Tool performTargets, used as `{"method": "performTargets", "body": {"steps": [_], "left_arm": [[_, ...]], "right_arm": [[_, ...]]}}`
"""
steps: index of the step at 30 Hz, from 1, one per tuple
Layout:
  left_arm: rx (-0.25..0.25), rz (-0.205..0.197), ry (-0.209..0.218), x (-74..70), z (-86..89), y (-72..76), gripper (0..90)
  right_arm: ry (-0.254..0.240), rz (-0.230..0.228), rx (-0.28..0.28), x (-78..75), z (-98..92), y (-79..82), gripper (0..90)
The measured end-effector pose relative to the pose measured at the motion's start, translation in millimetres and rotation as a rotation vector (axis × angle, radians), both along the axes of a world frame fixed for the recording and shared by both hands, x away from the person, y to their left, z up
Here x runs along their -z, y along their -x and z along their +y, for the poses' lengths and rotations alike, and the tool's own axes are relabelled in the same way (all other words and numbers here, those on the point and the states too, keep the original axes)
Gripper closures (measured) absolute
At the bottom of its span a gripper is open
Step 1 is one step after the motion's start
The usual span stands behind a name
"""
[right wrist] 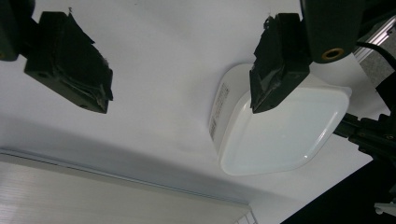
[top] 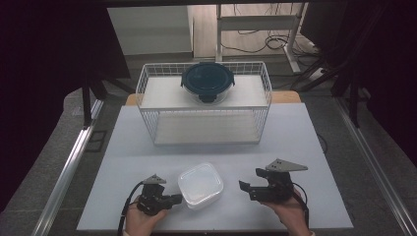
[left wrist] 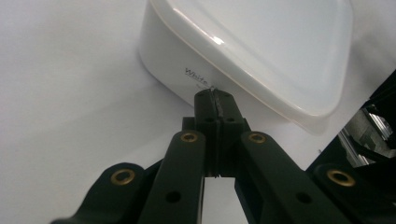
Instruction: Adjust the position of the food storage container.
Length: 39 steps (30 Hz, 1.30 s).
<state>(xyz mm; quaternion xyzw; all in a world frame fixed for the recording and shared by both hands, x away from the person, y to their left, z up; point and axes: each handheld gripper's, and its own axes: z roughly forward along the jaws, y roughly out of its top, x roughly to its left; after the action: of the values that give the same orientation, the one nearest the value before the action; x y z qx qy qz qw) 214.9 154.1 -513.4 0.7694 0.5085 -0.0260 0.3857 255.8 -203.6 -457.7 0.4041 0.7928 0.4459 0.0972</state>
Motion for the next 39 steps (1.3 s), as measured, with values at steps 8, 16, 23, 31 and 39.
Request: {"method": "performTargets", "body": {"steps": [8,16,23,31,39], "left_arm": [[0.019,0.008,0.006,1.7,-5.9,1.9,89.8],[0.095,0.001,0.010,0.4,-33.3,3.3,89.8],[0.157,0.003,0.014,2.4,-60.6,0.4,89.8],[0.046,-0.047,0.025,-15.4,-12.7,-2.4,89.8],[-0.013,-0.057,0.024,-15.0,11.7,-31.2,89.7]], "right_arm": [[0.000,0.000,0.007,1.0,-0.5,-0.5,20.9],[0.000,0.001,0.009,1.0,-0.8,-0.5,20.9],[0.003,0.004,0.009,2.0,-1.8,-1.1,20.9],[-0.001,0.002,0.014,1.9,-4.2,-1.9,21.1],[0.006,0.010,0.022,3.8,-8.8,-5.5,21.1]]}}
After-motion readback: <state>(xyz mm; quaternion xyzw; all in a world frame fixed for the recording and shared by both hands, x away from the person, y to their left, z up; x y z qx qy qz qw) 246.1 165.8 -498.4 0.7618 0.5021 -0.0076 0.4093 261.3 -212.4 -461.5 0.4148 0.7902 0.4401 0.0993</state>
